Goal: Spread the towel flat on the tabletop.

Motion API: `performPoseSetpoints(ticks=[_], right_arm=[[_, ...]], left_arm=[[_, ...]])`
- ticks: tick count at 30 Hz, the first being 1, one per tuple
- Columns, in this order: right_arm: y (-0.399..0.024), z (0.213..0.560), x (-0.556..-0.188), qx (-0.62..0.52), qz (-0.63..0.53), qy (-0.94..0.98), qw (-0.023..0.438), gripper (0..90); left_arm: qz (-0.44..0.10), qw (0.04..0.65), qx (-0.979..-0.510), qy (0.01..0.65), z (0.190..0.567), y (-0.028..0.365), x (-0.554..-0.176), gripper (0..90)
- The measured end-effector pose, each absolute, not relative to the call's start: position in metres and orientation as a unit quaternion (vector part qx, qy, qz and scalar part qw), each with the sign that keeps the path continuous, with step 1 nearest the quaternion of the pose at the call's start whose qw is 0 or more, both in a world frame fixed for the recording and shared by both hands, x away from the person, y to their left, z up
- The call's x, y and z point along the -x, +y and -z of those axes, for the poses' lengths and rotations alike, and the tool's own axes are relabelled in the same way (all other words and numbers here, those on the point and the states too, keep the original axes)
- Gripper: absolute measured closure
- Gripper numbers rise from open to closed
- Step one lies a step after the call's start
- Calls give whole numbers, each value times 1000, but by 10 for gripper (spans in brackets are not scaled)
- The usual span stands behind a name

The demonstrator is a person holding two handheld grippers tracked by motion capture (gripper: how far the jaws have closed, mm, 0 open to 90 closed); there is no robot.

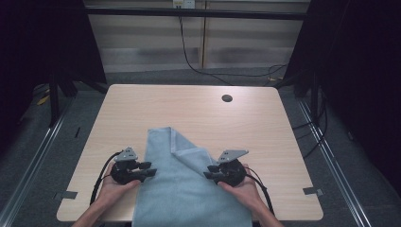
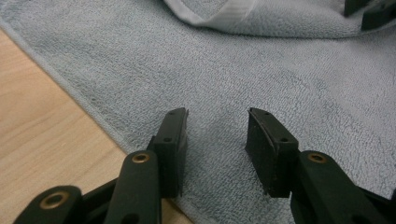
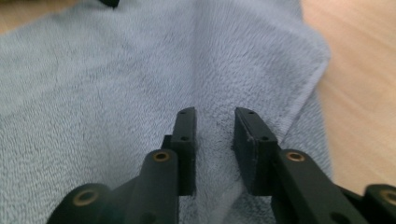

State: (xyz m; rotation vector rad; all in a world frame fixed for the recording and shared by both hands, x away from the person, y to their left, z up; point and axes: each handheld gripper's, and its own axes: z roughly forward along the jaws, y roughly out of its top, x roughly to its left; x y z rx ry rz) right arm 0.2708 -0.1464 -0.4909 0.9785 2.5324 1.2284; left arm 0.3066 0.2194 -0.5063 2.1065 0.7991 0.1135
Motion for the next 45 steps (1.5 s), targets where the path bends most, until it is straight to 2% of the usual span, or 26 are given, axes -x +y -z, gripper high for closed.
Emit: performPoseSetpoints(ticks=[5, 8, 11, 12, 13, 14, 16, 18, 21, 22, 23, 26, 27, 29, 30, 31, 32, 34, 40, 45], right_arm=[[-155, 481, -287, -348, -428, 828, 98, 627], [-151, 488, -304, -362, -413, 829, 103, 551], [-145, 501, -312, -363, -401, 836, 94, 520], [-140, 502, -310, -358, -394, 839, 108, 604], [-140, 502, -310, -358, -394, 839, 108, 604], [-140, 497, -310, -363, -390, 836, 130, 741], [-145, 493, -311, -375, -402, 823, 144, 850], [-154, 489, -313, -391, -412, 807, 159, 900], [-164, 484, -314, -399, -420, 799, 162, 900], [-172, 482, -316, -406, -439, 790, 134, 830], [-172, 482, -316, -406, -439, 790, 134, 830], [-156, 492, -318, -378, -430, 814, 98, 622], [-156, 492, -318, -378, -430, 814, 98, 622], [-145, 497, -321, -376, -419, 822, 92, 559], [-141, 499, -323, -377, -408, 826, 96, 563], [-136, 503, -326, -372, -403, 830, 100, 701], [-136, 503, -326, -372, -403, 830, 100, 701], [-134, 500, -327, -374, -406, 825, 119, 830], [-149, 489, -328, -389, -430, 804, 129, 827], [-171, 477, -332, -416, -450, 777, 144, 865]], left_arm=[[-46, 430, -843, 321, 507, 219, -308, 582], [-46, 429, -843, 320, 506, 219, -308, 581], [-47, 429, -843, 320, 506, 219, -308, 580], [-45, 431, -842, 321, 507, 219, -308, 580], [-45, 431, -843, 320, 507, 219, -309, 580], [-44, 431, -842, 321, 507, 219, -309, 580], [-46, 430, -843, 321, 507, 219, -308, 580], [-47, 430, -843, 320, 507, 219, -308, 580], [-45, 430, -843, 321, 507, 219, -309, 580], [-45, 430, -842, 321, 507, 219, -309, 581], [-45, 430, -842, 321, 507, 219, -309, 581], [-44, 431, -843, 320, 507, 219, -309, 580], [-45, 431, -843, 320, 507, 219, -309, 580], [-44, 431, -843, 320, 507, 219, -309, 580], [-44, 431, -843, 320, 507, 219, -309, 580], [-45, 431, -843, 320, 507, 219, -309, 580], [-45, 431, -843, 320, 507, 219, -309, 580], [-44, 432, -843, 317, 507, 219, -309, 581], [-41, 437, -841, 316, 508, 221, -310, 583], [-35, 438, -840, 317, 508, 222, -311, 583]])
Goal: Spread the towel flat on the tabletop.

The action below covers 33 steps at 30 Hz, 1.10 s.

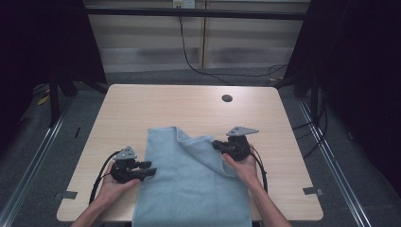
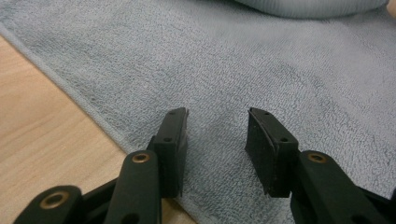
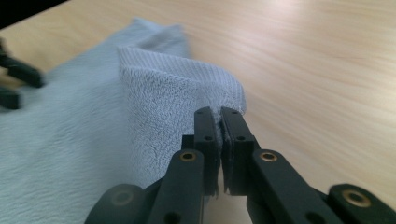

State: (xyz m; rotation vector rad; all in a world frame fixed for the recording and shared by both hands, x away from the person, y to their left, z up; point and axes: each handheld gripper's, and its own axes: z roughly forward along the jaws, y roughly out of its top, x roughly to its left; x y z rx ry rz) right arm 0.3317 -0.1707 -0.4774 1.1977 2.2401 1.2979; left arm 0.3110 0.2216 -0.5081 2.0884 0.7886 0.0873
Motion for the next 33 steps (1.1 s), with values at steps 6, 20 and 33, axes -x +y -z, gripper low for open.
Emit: performPoseSetpoints(ticks=[6, 20, 33], right_arm=[[-204, 477, -339, -451, -436, 760, 169, 865], [-236, 477, -345, -486, -416, 744, 191, 578], [-212, 504, -324, -446, -374, 803, 125, 648]], left_arm=[[-34, 437, -841, 319, 508, 222, -310, 582], [-61, 439, -832, 333, 487, 219, -340, 559], [-40, 411, -853, 319, 503, 214, -333, 579]])
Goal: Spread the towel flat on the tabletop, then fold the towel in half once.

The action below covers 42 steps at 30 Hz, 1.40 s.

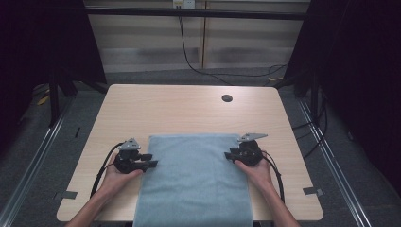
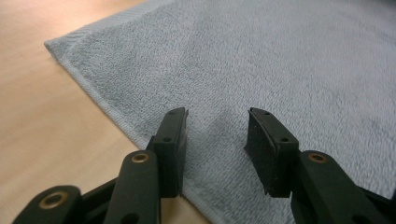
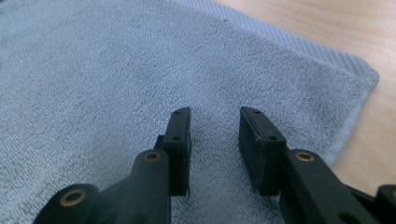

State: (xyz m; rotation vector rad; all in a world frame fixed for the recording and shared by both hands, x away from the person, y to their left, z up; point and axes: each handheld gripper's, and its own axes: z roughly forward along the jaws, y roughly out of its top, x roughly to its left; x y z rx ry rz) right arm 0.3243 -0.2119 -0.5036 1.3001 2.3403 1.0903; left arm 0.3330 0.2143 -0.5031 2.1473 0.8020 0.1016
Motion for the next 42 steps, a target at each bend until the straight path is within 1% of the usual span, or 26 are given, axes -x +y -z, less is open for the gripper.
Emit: performPoseSetpoints(ticks=[2, 4, 6, 7, 8, 9, 10, 11, 12, 13, 15, 17, 19, 21, 23, 24, 27, 29, 30, 32, 34, 35, 36, 37, 38, 42], right_arm=[[-213, 500, -306, -442, -357, 814, 121, 647], [-213, 499, -302, -440, -355, 816, 119, 643], [-217, 498, -300, -439, -360, 815, 117, 610], [-220, 498, -303, -442, -371, 808, 116, 598], [-225, 497, -312, -454, -390, 791, 126, 577], [-227, 497, -318, -461, -388, 787, 130, 556], [-227, 497, -318, -461, -388, 787, 130, 556], [-230, 495, -330, -466, -390, 780, 149, 525], [-230, 495, -330, -466, -390, 780, 149, 525], [-231, 495, -335, -470, -391, 777, 149, 517], [-232, 494, -345, -471, -393, 773, 163, 491], [-232, 497, -353, -476, -390, 772, 160, 469], [-229, 500, -357, -476, -380, 775, 168, 464], [-229, 506, -359, -480, -377, 775, 163, 465], [-231, 510, -360, -482, -385, 771, 162, 455], [-228, 509, -359, -476, -376, 778, 167, 449], [-224, 510, -357, -468, -364, 785, 183, 443], [-219, 510, -354, -464, -362, 787, 183, 465], [-217, 509, -352, -461, -355, 791, 187, 520], [-213, 508, -349, -453, -356, 797, 181, 644], [-212, 508, -347, -447, -365, 799, 170, 766], [-213, 508, -347, -446, -370, 797, 166, 810], [-213, 508, -346, -452, -378, 793, 155, 827], [-213, 508, -346, -452, -378, 793, 155, 827], [-215, 509, -344, -457, -385, 788, 144, 853], [-216, 505, -343, -458, -404, 780, 139, 858]], left_arm=[[-32, 408, -859, 308, 501, 214, -328, 580], [-35, 411, -859, 305, 498, 212, -331, 568], [-50, 425, -845, 321, 494, 213, -343, 566], [-53, 425, -841, 329, 492, 213, -351, 566], [-66, 429, -835, 339, 492, 214, -357, 559], [-68, 438, -823, 355, 493, 216, -371, 544], [-68, 438, -823, 355, 493, 216, -371, 536], [-74, 438, -819, 364, 494, 217, -376, 511], [-72, 430, -819, 373, 496, 218, -381, 511], [-68, 428, -818, 379, 499, 219, -386, 476], [-71, 425, -815, 388, 503, 220, -391, 450], [-73, 423, -813, 394, 506, 221, -393, 429], [-81, 423, -810, 398, 509, 220, -394, 407], [-106, 414, -808, 405, 509, 220, -394, 401], [-101, 419, -809, 400, 510, 220, -394, 374], [-86, 425, -811, 393, 510, 218, -393, 359], [-92, 419, -821, 378, 510, 214, -391, 361], [-88, 420, -825, 367, 510, 210, -389, 445], [-100, 411, -840, 342, 509, 204, -383, 467], [-95, 408, -852, 314, 508, 199, -378, 565], [-85, 408, -854, 311, 508, 196, -377, 710], [-78, 409, -854, 313, 508, 197, -377, 755], [-72, 411, -852, 316, 508, 197, -378, 803], [-72, 411, -852, 316, 508, 197, -378, 820], [-67, 413, -850, 319, 508, 198, -378, 831], [-51, 436, -837, 328, 502, 202, -378, 844]])
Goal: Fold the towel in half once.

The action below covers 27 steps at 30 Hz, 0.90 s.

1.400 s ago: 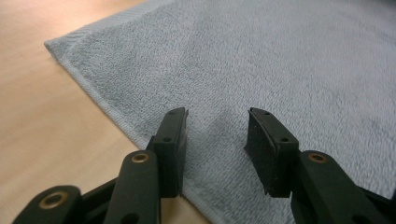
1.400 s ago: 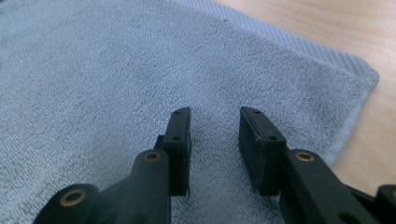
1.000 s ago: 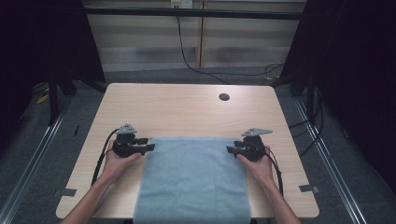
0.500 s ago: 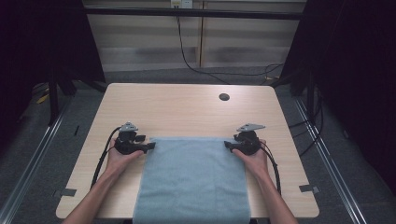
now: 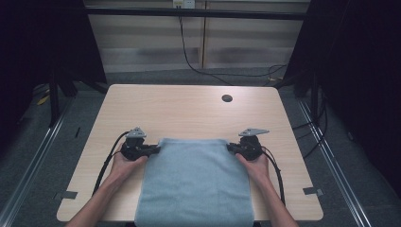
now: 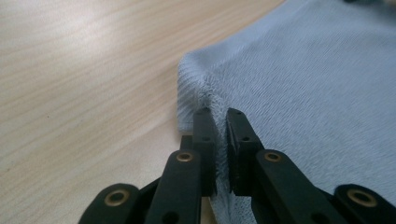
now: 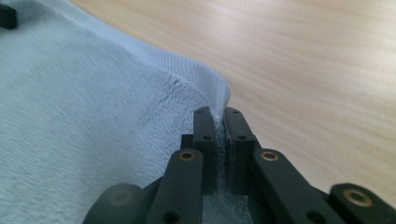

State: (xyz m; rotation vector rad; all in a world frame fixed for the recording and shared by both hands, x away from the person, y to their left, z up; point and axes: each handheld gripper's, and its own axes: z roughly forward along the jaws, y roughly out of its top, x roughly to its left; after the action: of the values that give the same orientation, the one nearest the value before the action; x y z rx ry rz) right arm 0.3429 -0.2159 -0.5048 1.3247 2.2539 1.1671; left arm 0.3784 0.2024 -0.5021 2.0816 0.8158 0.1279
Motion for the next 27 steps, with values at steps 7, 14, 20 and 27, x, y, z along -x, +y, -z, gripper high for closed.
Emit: performPoseSetpoints(ticks=[7, 14, 20, 27], right_arm=[[-230, 461, -338, -447, -480, 741, 140, 859], [-231, 427, -350, -435, -496, 735, 155, 860], [-240, 394, -371, -435, -521, 713, 173, 860], [-248, 350, -384, -433, -544, 687, 211, 860]], left_arm=[[-48, 508, -796, 326, 467, 221, -373, 845], [-59, 523, -786, 324, 442, 219, -386, 845], [-91, 547, -768, 321, 395, 210, -412, 844], [-124, 562, -760, 300, 344, 193, -419, 840]])
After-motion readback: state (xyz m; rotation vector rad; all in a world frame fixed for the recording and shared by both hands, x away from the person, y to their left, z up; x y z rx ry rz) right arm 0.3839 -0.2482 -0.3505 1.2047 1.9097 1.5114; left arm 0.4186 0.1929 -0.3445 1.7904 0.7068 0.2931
